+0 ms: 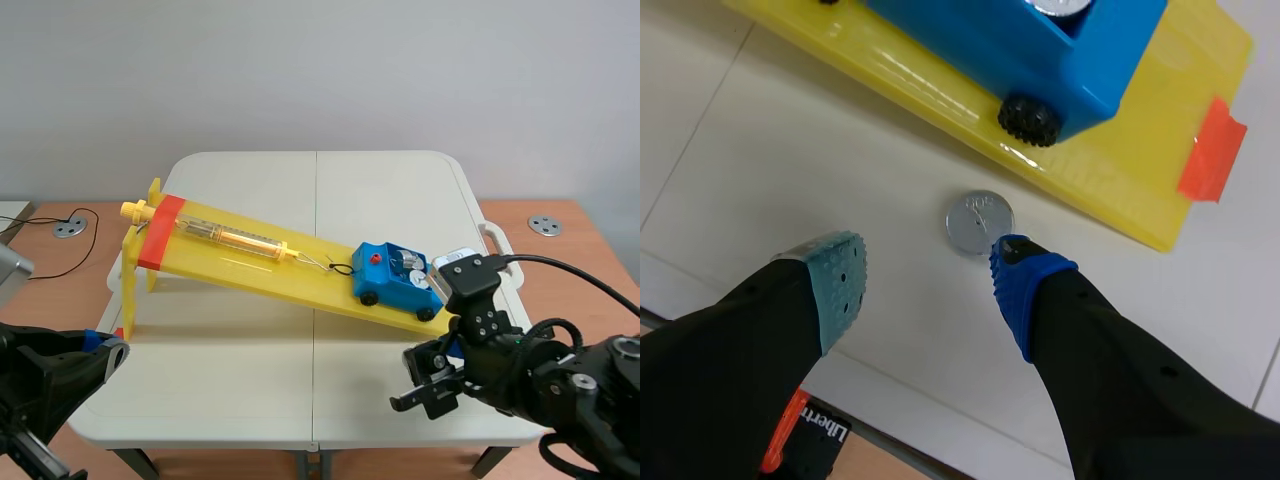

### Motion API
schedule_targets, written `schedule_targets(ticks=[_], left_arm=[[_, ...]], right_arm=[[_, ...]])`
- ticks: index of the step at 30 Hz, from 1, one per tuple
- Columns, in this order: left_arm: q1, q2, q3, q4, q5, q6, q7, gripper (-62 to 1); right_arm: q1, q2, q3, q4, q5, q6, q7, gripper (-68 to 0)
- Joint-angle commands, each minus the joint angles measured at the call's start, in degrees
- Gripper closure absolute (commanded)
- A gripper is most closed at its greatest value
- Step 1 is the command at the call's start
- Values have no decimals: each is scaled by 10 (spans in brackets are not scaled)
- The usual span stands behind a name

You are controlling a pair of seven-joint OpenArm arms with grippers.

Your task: Place the four metal weights on the blue cart on the ramp.

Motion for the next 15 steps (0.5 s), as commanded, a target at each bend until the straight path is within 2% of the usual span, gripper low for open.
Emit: schedule_targets(ticks=[1, 5, 15], left_arm=[[-11, 8, -9, 41, -25, -14, -45, -36], [-11, 8, -9, 41, -25, -14, -45, -36], [-11, 8, -9, 41, -25, -14, -45, -36]], right_arm=[[49, 5, 3, 42, 0, -40, 73, -291], [60, -2, -13, 32, -16, -68, 73, -291], [96, -7, -40, -37, -24, -72, 87, -291]])
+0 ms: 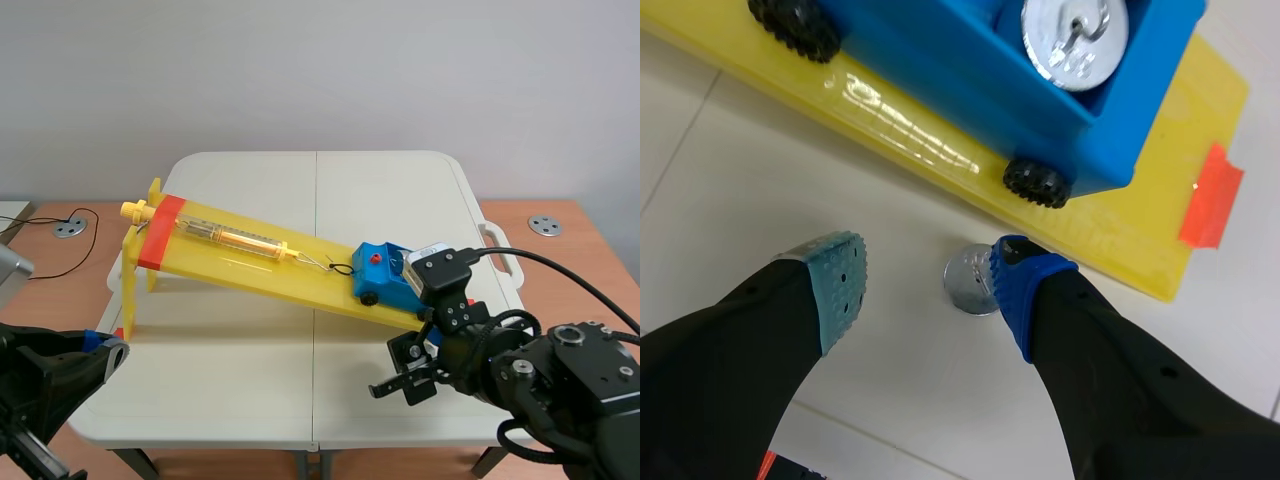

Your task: Place the four metal weights on the blue cart on the ramp.

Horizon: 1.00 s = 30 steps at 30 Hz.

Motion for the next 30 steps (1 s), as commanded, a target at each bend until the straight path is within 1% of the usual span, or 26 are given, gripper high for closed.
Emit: schedule_targets(ticks=[1, 5, 9, 12, 16, 20, 22, 25, 30], left_arm=[[-11, 8, -9, 41, -25, -14, -45, -36], [-11, 8, -9, 41, -25, -14, -45, -36], [-11, 8, -9, 41, -25, -14, -45, -36], [-11, 8, -9, 41, -25, -14, -45, -36], [-11, 8, -9, 41, -25, -14, -45, -36], [-11, 8, -9, 41, -25, -14, -45, -36], [-11, 8, -9, 41, -25, -14, -45, -36], [-11, 8, -9, 41, -25, -14, -45, -36], [-11, 8, -9, 41, -25, -14, -45, -36]], right_arm=[[54, 5, 5, 14, 10, -17, 76, -290], [61, 1, 5, 4, 8, -22, 78, -290], [61, -4, 4, 2, 4, -24, 83, -261], [61, -8, 1, -7, 4, -23, 88, -253], [62, -10, -9, -27, 4, -23, 92, -201], [62, -9, -11, -40, 2, -24, 90, -121], [62, -9, -11, -41, -3, -24, 81, -83], [62, -9, -10, -41, -7, -24, 68, -7], [57, 0, -10, -28, -4, -21, 54, -7]])
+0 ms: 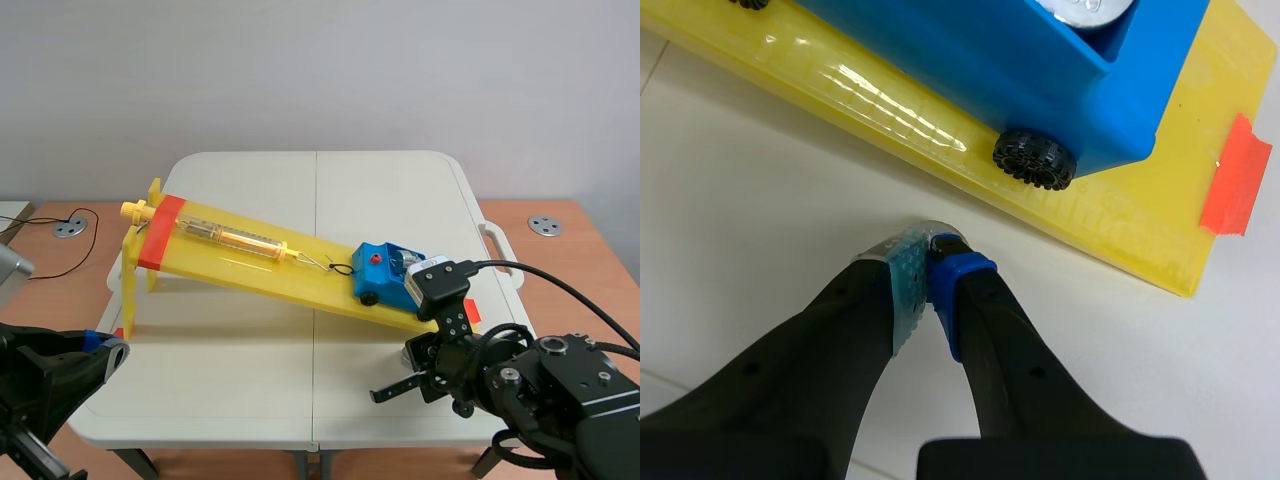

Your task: Place the four metal weights on the blue cart on the ramp.

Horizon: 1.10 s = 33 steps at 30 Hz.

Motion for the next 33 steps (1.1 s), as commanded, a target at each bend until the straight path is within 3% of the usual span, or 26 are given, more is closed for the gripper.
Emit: schedule_targets(ticks=[1, 8, 19, 25, 33], left_arm=[[-11, 8, -9, 41, -25, -14, -45, -36], [-11, 8, -9, 41, -25, -14, -45, -36], [-11, 8, -9, 41, -25, -14, -45, -36], [-11, 8, -9, 41, -25, -14, -45, -36], [-11, 8, -9, 41, -25, -14, -44, -36]], right_arm=[[35, 7, -8, 43, 5, -9, 13, -7], [-41, 63, 17, 200, 55, -8, -24, -6], [-145, 125, 122, 411, 103, 7, -93, -7], [-115, 120, 131, 426, 110, 7, -82, -7], [-15, 75, 103, 359, 99, 4, -82, -7]])
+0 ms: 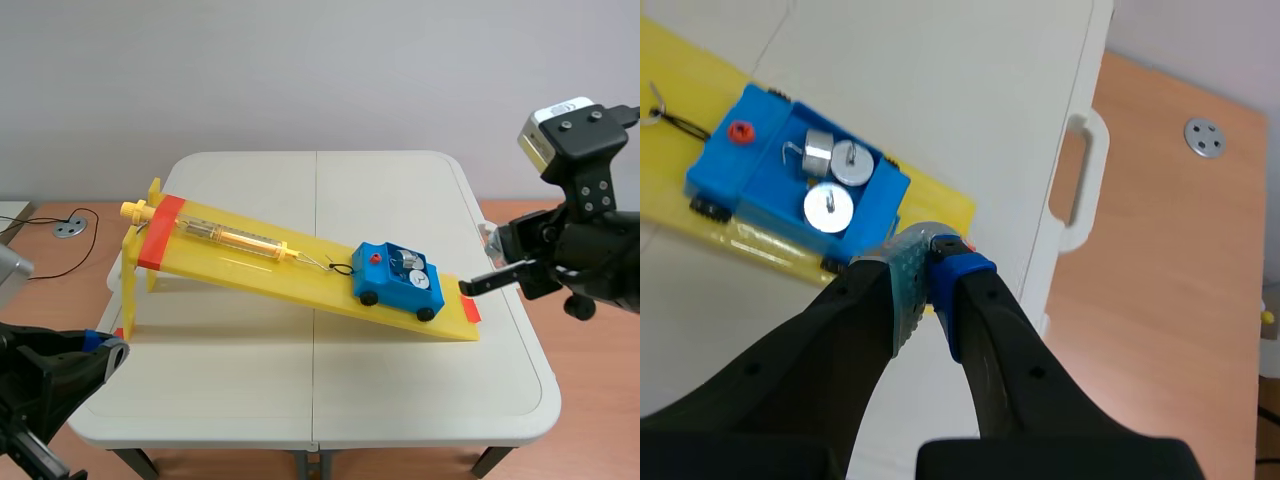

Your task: Place the four metal weights on the blue cart on the ramp.

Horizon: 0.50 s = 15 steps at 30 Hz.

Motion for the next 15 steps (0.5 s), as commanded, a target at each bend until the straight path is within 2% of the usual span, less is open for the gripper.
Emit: schedule_targets(ticks=[1, 15], left_arm=[[-11, 8, -9, 41, -25, -14, -44, -36], [-11, 8, -9, 41, -25, -14, -44, -36]], right_arm=[[75, -3, -17, -8, 9, -2, 68, -7], [178, -49, -92, -127, -36, -6, 82, -8]])
